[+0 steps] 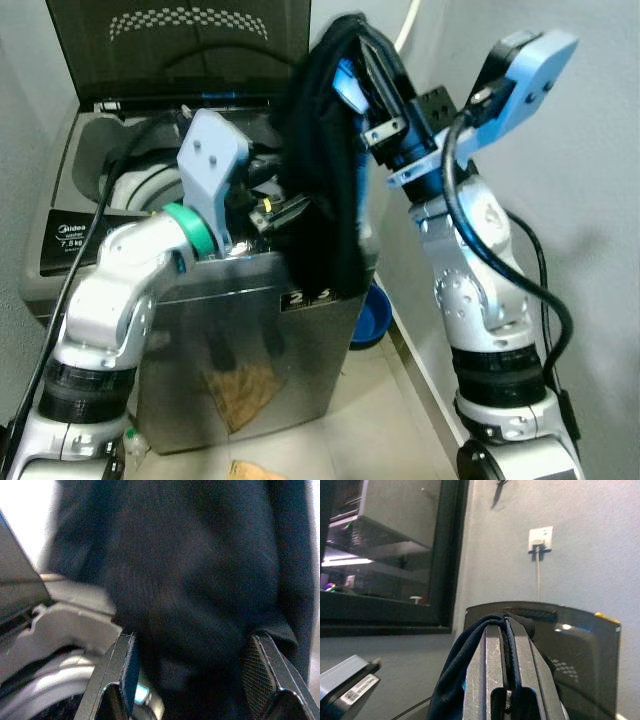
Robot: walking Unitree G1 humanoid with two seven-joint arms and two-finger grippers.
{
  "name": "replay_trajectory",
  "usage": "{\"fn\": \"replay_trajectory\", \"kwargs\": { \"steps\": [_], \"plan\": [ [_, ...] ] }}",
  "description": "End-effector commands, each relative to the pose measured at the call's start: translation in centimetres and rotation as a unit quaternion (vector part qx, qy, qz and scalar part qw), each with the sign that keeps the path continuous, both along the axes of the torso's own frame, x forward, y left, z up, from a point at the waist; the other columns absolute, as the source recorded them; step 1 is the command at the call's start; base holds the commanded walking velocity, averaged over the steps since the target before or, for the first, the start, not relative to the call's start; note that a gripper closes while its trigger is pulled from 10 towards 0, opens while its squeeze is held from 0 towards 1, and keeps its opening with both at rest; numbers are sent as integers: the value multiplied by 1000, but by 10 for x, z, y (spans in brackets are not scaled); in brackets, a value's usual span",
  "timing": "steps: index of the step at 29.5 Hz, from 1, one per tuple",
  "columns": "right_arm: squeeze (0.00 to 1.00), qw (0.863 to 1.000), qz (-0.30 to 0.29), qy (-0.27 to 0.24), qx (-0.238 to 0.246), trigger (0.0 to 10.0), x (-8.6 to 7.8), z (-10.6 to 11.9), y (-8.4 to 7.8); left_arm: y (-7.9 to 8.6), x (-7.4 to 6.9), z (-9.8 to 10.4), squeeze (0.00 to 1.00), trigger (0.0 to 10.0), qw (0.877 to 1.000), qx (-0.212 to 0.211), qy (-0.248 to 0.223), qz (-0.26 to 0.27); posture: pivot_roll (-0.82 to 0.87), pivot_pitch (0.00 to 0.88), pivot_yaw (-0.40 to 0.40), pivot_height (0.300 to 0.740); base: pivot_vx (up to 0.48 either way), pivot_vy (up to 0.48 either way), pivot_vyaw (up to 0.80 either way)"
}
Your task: Clothes washing
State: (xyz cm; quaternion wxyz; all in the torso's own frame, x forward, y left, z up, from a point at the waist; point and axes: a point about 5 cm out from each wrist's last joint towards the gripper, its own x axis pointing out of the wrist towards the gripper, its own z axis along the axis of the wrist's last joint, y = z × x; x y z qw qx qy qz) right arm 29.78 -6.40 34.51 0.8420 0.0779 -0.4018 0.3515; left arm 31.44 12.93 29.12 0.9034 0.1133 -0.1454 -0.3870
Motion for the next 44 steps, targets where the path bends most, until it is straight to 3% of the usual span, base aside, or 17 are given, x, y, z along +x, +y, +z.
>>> {"fn": "replay_trajectory", "kwargs": {
  "steps": [1,5,6,8,9,10,11,29,33,34,35,36,37,38,40,42,44],
  "plan": [
    [0,1000,10,6,-3,10000,-2,-4,-1,-1,2,-5,0,10000,1000,6,14,-12,154,0,0,740,0,0,0],
    [0,999,31,14,-7,10000,-5,-8,1,-5,7,-2,0,10000,1000,18,4,-22,148,0,6,740,0,0,0],
    [0,999,37,17,-7,10000,-6,-10,2,-8,9,-1,0,7765,999,15,3,-30,145,0,9,740,0,0,0],
    [0,999,39,22,-7,10000,-5,-11,2,-11,10,0,0,7765,999,13,1,-34,142,0,11,740,0,0,0],
    [0,999,36,27,-8,10000,-4,-14,3,-14,11,1,0,2471,999,10,-1,-36,142,0,11,740,0,0,0],
    [0,999,36,27,-8,10000,-4,-14,3,-14,11,1,0,2471,999,10,-1,-36,142,0,11,740,0,0,0],
    [0,999,33,34,-9,10000,-2,-16,2,-15,13,3,0,0,999,7,-4,-37,142,0,11,740,0,0,0],
    [0,996,-5,86,-30,10000,13,-41,-2,-1,27,7,0,0,999,-13,-35,32,147,0,5,740,0,0,0],
    [0,994,-27,92,-44,10000,18,-48,-1,8,37,9,0,0,994,-21,-50,96,142,0,3,740,0,0,0],
    [0,993,-39,96,-51,10000,21,-52,1,16,43,11,0,0,988,-27,-60,139,142,0,3,740,0,0,0],
    [0,992,-54,101,-56,10000,26,-56,2,24,49,15,0,706,980,-32,-74,183,135,0,1,740,0,0,0],
    [0,992,-54,101,-56,10000,26,-56,2,24,49,15,0,706,980,-32,-74,183,135,0,1,740,0,0,0],
    [0,990,-80,103,-62,10000,32,-60,5,35,55,20,0,10000,967,-31,-90,237,135,0,1,740,0,0,0],
    [0,990,-80,103,-62,10000,32,-60,5,35,55,20,0,10000,967,-31,-90,237,135,0,1,740,0,0,0],
    [0,984,-137,103,-57,10000,44,-62,13,58,62,27,0,10000,935,-6,-127,330,139,0,-8,740,0,0,0],
    [0,984,-137,103,-57,10000,44,-62,13,58,62,27,0,10000,935,-6,-127,330,139,0,-8,740,0,0,0],
    [0,975,-191,94,-58,10000,53,-64,29,79,64,34,0,10000,891,44,-173,417,148,0,-16,740,0,0,0]
  ]
}}
